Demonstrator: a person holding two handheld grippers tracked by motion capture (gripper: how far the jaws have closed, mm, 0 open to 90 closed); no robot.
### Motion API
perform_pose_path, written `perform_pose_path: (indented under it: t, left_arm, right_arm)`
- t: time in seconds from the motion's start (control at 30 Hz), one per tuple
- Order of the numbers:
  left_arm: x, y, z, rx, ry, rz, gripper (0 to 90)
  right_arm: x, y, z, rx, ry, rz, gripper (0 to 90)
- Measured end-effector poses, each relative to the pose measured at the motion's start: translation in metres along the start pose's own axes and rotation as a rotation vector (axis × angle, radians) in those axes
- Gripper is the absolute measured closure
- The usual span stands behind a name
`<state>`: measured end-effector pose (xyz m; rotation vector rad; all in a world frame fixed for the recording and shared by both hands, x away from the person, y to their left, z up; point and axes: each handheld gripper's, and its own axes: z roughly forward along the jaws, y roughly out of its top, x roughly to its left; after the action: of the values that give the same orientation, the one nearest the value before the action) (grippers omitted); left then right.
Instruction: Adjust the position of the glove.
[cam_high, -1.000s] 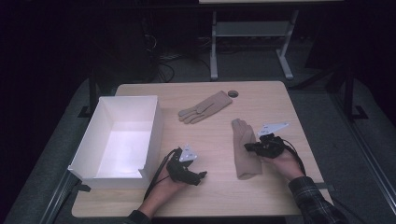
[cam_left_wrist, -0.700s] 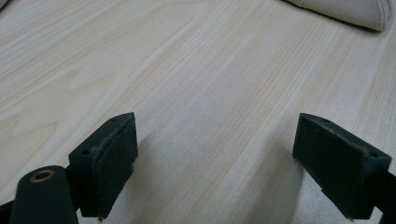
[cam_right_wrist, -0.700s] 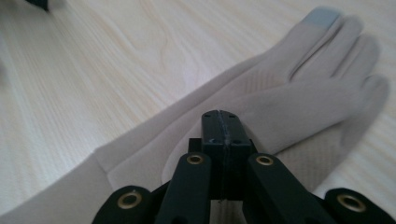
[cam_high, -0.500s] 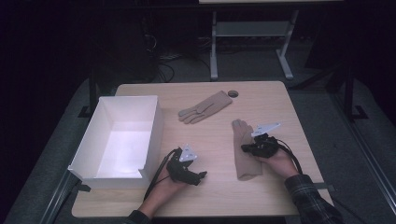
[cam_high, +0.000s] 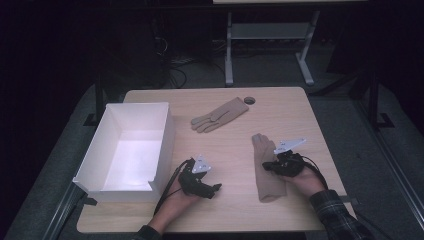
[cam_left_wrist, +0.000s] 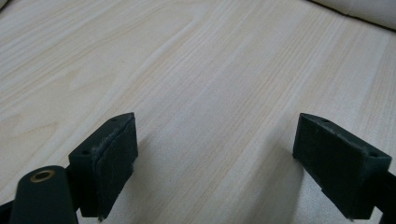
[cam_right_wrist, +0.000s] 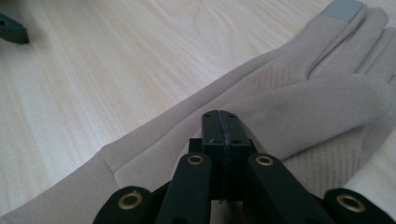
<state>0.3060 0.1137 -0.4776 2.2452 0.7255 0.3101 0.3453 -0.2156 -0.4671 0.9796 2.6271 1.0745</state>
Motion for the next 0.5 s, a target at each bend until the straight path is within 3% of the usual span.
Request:
perform_pose_path:
  t: [0.37,0.5]
  left_arm:
    - [0.0,0.0,0.0,-0.001,0.002,0.0,13.4]
    - [0.0,0.0,0.0,-0.001,0.002,0.0,13.4]
  right_arm:
    - [0.011,-0.015,-0.013,0.01,0.008,-0.014,90.0]
    - [0.021,-0.023,-0.02,0.018,0.017,-0.01,90.0]
